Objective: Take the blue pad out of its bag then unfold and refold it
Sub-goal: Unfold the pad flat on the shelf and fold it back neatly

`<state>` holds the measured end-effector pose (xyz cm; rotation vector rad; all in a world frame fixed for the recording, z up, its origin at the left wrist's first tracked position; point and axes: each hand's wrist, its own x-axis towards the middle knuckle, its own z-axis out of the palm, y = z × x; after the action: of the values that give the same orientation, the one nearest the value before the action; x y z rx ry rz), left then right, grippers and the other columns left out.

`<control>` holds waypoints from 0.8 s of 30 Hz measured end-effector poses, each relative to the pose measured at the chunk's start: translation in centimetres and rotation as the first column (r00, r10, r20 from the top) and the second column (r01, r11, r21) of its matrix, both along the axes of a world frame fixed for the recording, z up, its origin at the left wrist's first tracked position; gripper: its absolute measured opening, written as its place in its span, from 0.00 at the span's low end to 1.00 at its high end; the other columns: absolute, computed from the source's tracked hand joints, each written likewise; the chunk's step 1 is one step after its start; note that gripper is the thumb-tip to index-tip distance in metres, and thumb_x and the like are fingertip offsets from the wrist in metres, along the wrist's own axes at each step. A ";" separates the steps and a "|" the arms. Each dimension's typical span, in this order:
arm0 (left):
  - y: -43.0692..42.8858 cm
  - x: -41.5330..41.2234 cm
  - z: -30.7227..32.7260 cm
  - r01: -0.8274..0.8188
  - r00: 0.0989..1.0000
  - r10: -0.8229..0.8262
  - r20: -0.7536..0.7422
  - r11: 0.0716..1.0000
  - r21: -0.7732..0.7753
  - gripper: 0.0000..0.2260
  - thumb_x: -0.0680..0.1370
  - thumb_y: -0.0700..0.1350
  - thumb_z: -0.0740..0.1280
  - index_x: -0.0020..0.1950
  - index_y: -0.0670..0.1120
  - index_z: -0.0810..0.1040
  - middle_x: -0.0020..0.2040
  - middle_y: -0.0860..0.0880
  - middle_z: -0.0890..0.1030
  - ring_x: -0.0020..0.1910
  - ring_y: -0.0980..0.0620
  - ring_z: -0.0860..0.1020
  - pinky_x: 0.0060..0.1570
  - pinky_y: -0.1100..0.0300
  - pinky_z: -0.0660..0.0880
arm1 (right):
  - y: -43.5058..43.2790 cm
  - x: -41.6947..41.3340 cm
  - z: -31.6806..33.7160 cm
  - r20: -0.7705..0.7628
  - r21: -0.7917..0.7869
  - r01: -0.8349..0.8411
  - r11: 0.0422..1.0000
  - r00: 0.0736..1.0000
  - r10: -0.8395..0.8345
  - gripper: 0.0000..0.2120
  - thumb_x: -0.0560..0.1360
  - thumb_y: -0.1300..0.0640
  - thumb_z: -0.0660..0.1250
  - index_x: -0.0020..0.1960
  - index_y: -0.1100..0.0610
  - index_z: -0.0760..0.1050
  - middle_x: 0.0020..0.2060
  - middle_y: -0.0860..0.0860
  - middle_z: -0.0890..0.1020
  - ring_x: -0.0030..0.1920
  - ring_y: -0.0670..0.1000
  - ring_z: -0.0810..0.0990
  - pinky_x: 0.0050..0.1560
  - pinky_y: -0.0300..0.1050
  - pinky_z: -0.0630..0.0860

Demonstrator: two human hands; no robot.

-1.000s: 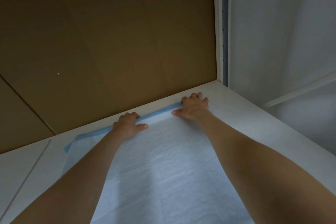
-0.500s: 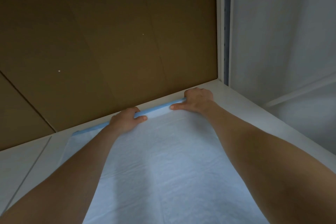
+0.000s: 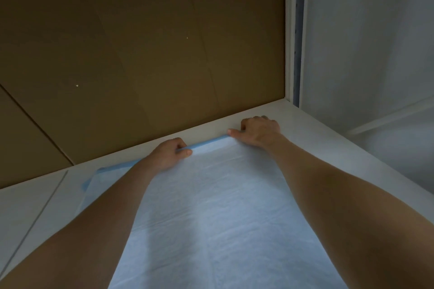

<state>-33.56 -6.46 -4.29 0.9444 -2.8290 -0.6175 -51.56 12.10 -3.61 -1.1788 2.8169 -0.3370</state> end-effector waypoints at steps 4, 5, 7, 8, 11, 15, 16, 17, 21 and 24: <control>0.3 0.2 -0.2 0.003 0.999 -0.006 -0.043 0.998 -0.066 0.07 0.80 0.48 0.62 0.45 0.48 0.77 0.49 0.44 0.76 0.49 0.47 0.75 0.45 0.58 0.71 | -1.4 1.9 0.1 -0.136 0.008 -0.030 1.000 0.990 0.031 0.26 0.79 0.39 0.50 0.67 0.53 0.71 0.65 0.57 0.70 0.66 0.59 0.66 0.61 0.55 0.66; 0.3 0.3 -0.3 -0.003 0.999 0.000 -0.044 0.997 -0.082 0.08 0.80 0.47 0.61 0.50 0.47 0.79 0.53 0.43 0.76 0.54 0.45 0.76 0.52 0.57 0.72 | -1.9 2.8 0.1 -0.145 -0.026 -0.077 0.997 0.987 0.072 0.24 0.79 0.40 0.51 0.67 0.53 0.71 0.64 0.56 0.70 0.65 0.58 0.67 0.61 0.54 0.66; 0.7 1.5 -0.1 -0.016 0.997 0.007 -0.077 0.993 -0.118 0.11 0.80 0.45 0.61 0.58 0.45 0.79 0.58 0.44 0.74 0.60 0.46 0.74 0.60 0.59 0.67 | -3.1 5.0 0.1 -0.130 -0.087 -0.192 0.978 0.975 0.180 0.23 0.79 0.40 0.54 0.67 0.52 0.71 0.64 0.54 0.72 0.64 0.57 0.68 0.61 0.52 0.67; 0.9 2.4 0.1 -0.038 0.993 0.021 -0.114 0.989 -0.142 0.11 0.80 0.44 0.63 0.60 0.44 0.79 0.59 0.44 0.74 0.60 0.47 0.74 0.60 0.61 0.66 | -3.8 6.0 0.1 -0.121 -0.100 -0.243 0.965 0.965 0.231 0.23 0.78 0.40 0.55 0.67 0.51 0.70 0.64 0.54 0.72 0.64 0.56 0.69 0.61 0.52 0.68; 0.3 6.1 0.7 -0.164 0.961 0.107 -0.255 0.963 -0.214 0.07 0.77 0.42 0.67 0.53 0.46 0.82 0.56 0.46 0.77 0.55 0.48 0.77 0.56 0.59 0.70 | -5.6 8.8 0.1 -0.128 -0.123 -0.326 0.937 0.942 0.310 0.22 0.78 0.43 0.58 0.69 0.50 0.69 0.65 0.52 0.72 0.65 0.55 0.68 0.63 0.51 0.67; -1.5 11.4 0.8 -0.280 0.938 0.223 -0.265 0.938 -0.202 0.07 0.74 0.43 0.70 0.51 0.46 0.83 0.54 0.47 0.80 0.54 0.47 0.78 0.58 0.57 0.72 | -7.4 11.3 -0.4 -0.127 -0.114 -0.358 0.927 0.930 0.344 0.18 0.79 0.50 0.60 0.67 0.52 0.71 0.63 0.52 0.73 0.63 0.54 0.70 0.61 0.49 0.69; -1.7 12.3 0.7 -0.305 0.934 0.252 -0.253 0.932 -0.195 0.10 0.74 0.43 0.71 0.54 0.46 0.83 0.56 0.47 0.80 0.56 0.47 0.78 0.59 0.57 0.71 | -7.7 11.5 -0.6 -0.105 -0.130 -0.335 0.933 0.941 0.323 0.17 0.79 0.51 0.61 0.67 0.52 0.72 0.62 0.53 0.74 0.63 0.54 0.71 0.61 0.48 0.69; -1.8 12.8 0.6 -0.328 0.928 0.278 -0.250 0.926 -0.187 0.11 0.74 0.44 0.71 0.56 0.46 0.82 0.58 0.47 0.79 0.58 0.47 0.77 0.60 0.57 0.70 | -7.7 11.6 -0.6 -0.076 -0.161 -0.300 0.940 0.954 0.291 0.16 0.79 0.53 0.61 0.65 0.52 0.73 0.62 0.52 0.75 0.62 0.54 0.72 0.61 0.48 0.70; -2.9 14.1 0.1 -0.404 0.894 0.355 -0.273 0.902 -0.153 0.12 0.75 0.45 0.70 0.58 0.48 0.81 0.61 0.48 0.78 0.60 0.47 0.75 0.60 0.60 0.69 | -8.5 12.0 -0.5 0.040 -0.283 -0.142 0.949 0.986 0.159 0.10 0.78 0.56 0.63 0.57 0.49 0.79 0.58 0.50 0.79 0.58 0.53 0.77 0.58 0.45 0.73; -3.8 13.9 -0.1 -0.451 0.854 0.416 -0.311 0.891 -0.046 0.09 0.75 0.44 0.69 0.55 0.48 0.82 0.56 0.49 0.81 0.58 0.48 0.77 0.53 0.63 0.70 | -8.9 12.0 -0.3 0.057 -0.296 -0.084 0.951 0.993 0.106 0.10 0.77 0.57 0.62 0.52 0.47 0.81 0.56 0.50 0.80 0.56 0.54 0.78 0.52 0.43 0.73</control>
<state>-19.69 -10.24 -4.40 1.2927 -2.2535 -0.4774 -39.57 3.17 -3.95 -1.3185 2.7018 -0.7967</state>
